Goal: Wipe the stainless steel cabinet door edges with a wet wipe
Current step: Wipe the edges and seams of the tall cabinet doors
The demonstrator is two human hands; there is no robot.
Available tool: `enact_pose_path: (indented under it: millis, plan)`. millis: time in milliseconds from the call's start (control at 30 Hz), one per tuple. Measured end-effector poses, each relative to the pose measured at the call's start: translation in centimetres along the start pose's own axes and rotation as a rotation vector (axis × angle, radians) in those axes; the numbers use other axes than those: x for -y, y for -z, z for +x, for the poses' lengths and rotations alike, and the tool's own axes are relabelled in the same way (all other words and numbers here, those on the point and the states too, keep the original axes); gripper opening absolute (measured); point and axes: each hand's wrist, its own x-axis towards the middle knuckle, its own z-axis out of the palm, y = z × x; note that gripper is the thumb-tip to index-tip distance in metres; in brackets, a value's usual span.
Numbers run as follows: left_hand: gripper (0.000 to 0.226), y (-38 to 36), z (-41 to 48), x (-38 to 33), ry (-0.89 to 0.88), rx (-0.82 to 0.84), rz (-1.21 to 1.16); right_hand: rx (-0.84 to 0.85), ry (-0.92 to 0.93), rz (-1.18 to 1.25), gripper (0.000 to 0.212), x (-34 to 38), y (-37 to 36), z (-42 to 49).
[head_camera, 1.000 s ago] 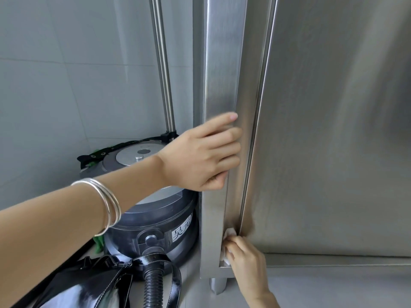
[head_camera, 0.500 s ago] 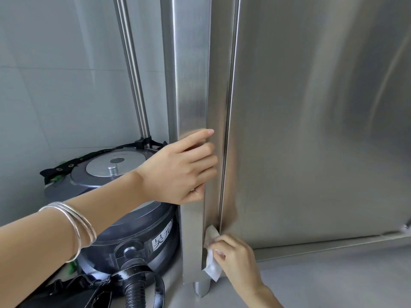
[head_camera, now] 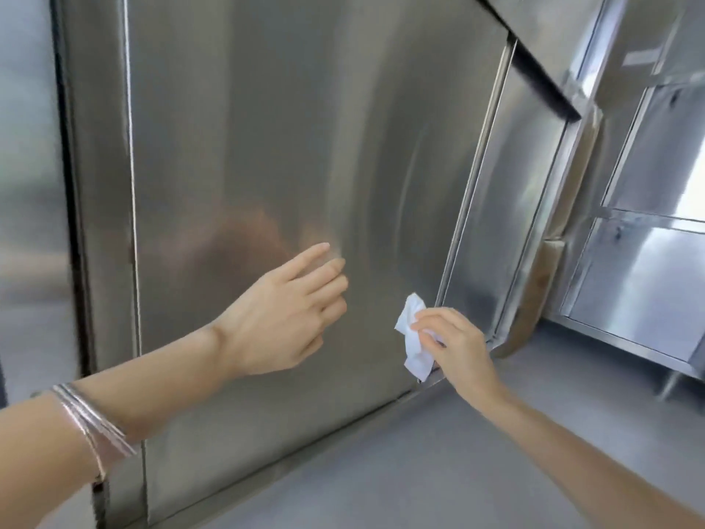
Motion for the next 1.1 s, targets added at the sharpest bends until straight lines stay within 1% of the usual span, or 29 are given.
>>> enact_pose_path:
  millis: [100,167,233,333,467,533,600,700,767,833,900,967,1033,1100]
  plan:
    - [0.051,0.1,2.4,-0.3,0.017,0.068,-0.037,-0.180,-0.101,-0.003,0.027,-3.5,2.8,1.9]
    - [0.059,-0.8,4.7,-0.3,-0.040,0.108,-0.027,-0.229,-0.092,0.002,0.027,-5.9,3.9,4.1]
    - [0.060,-2.5,8.3,0.0,-0.079,0.095,0.022,-0.254,-0.027,0.013,0.026,-8.6,4.6,6.9]
    - [0.057,-5.6,14.7,0.3,0.016,0.106,0.063,-0.279,0.017,0.074,0.025,-12.8,4.7,10.9]
    - [0.060,-9.8,22.1,0.2,0.096,0.175,0.112,-0.286,0.039,0.152,0.025,-19.3,4.4,15.2]
    - [0.060,-11.0,25.7,0.8,0.114,0.149,0.141,-0.273,0.092,0.211,0.025,-22.1,5.0,18.0]
    - [0.057,-11.4,29.3,2.1,0.152,0.117,0.172,-0.296,0.166,0.264,0.025,-24.1,5.9,21.3]
    - [0.060,-11.1,34.0,4.7,0.244,0.090,0.304,-0.378,0.310,0.352,0.024,-25.1,7.3,26.7]
    - [0.062,-10.7,36.4,6.5,0.286,0.072,0.357,-0.462,0.415,0.398,0.021,-25.2,8.2,30.4]
    - [0.065,-9.9,38.3,8.4,0.344,0.054,0.421,-0.532,0.478,0.457,0.018,-24.8,9.0,34.2]
    - [0.067,-8.8,39.9,10.1,0.419,0.033,0.457,-0.544,0.509,0.501,0.016,-23.8,9.7,37.5]
    - [0.067,-8.0,41.3,11.2,0.483,0.040,0.448,-0.538,0.564,0.484,0.012,-23.3,10.0,39.8]
    - [0.067,-7.7,42.5,12.0,0.506,0.044,0.445,-0.533,0.616,0.451,0.009,-23.4,10.2,41.4]
    - [0.068,-7.9,43.0,12.0,0.517,0.052,0.455,-0.552,0.632,0.447,0.009,-23.3,10.3,42.2]
